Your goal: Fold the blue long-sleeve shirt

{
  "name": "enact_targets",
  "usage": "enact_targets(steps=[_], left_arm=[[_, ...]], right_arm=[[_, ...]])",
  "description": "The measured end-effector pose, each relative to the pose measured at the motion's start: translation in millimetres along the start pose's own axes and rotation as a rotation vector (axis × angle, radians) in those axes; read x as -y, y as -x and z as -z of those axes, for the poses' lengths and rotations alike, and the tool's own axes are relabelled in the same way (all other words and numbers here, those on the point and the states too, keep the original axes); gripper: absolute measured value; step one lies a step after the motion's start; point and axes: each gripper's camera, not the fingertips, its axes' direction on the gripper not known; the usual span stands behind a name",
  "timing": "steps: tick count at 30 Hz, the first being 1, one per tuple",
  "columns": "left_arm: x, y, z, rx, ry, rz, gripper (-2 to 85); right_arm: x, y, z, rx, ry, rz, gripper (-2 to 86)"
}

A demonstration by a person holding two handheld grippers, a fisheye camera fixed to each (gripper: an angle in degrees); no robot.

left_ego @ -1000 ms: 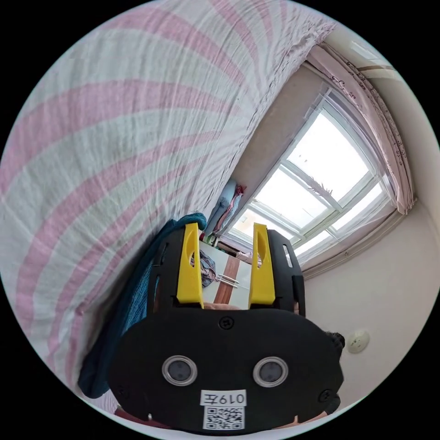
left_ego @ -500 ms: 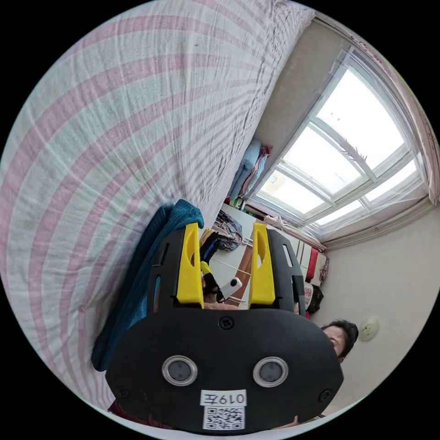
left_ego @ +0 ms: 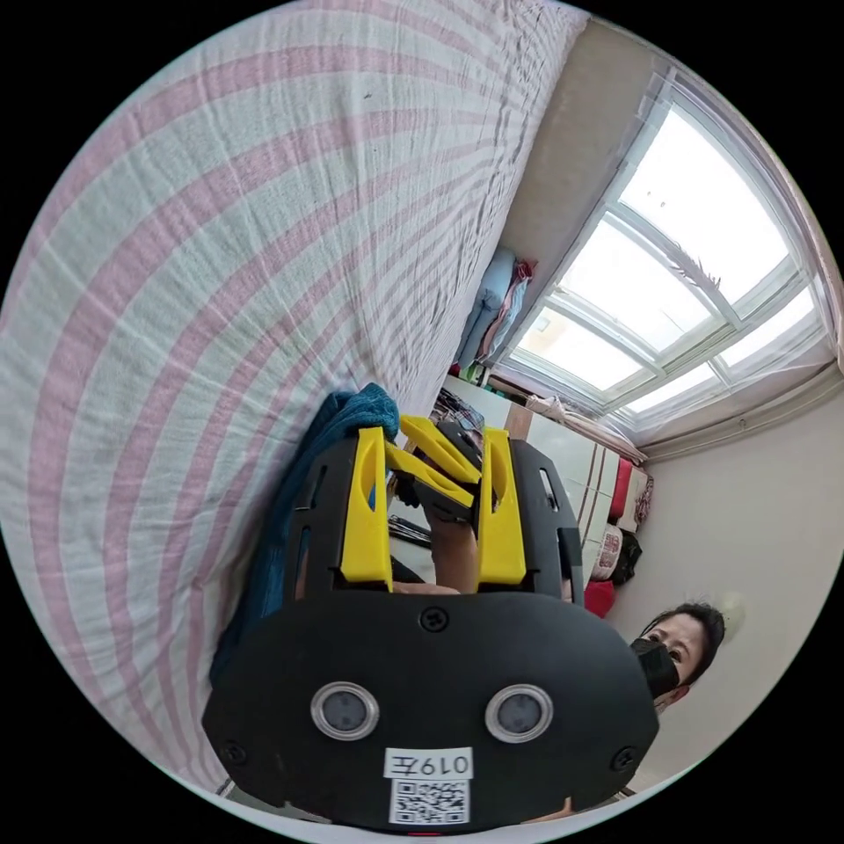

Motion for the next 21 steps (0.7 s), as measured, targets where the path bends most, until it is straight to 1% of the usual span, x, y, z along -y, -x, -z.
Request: enact_targets(steps=[2, 4, 6, 8, 13, 14, 16, 17, 19, 21], left_arm=[[-6, 3, -9, 0.011, 0.01, -0.01, 14.7], [-13, 8, -17, -0.003, 0.009, -0.014, 14.7], [-23, 15, -29, 0.006, 0.019, -0.018, 14.7], [-33, 20, -39, 0.013, 0.029, -0.025, 14.7], [-68, 35, -57, 0.024, 0.013, -0.074, 13.7], [-80, 36, -63, 0.05, 0.01, -0.105, 13.4], [-101, 38, -77, 0.085, 0.016, -0.149, 12.9], [-115, 43, -90, 0.108, 0.025, -0.172, 12.6], [-132, 55, -110, 0.171, 0.043, -0.178, 12.0], [-154, 77, -128, 0.27, -0.012, -0.168, 10.8]], right_arm=[[12, 1, 8, 0.005, 0.026, 0.048, 1.8], [18, 1, 13, -0.002, 0.055, 0.064, 0.4], [21, -10, 22, 0.049, 0.05, 0.013, -0.2], [21, -27, 31, 0.064, 0.05, -0.092, -0.3], [23, -32, 43, 0.106, 0.066, -0.173, 1.3], [23, -30, 48, 0.131, 0.061, -0.18, 4.2], [22, -26, 58, 0.131, 0.049, -0.203, 7.6], [21, -24, 65, 0.163, 0.041, -0.223, 8.5], [16, -20, 81, 0.141, 0.022, -0.289, 7.1], [0, -8, 109, 0.031, -0.056, -0.354, 4.7]])
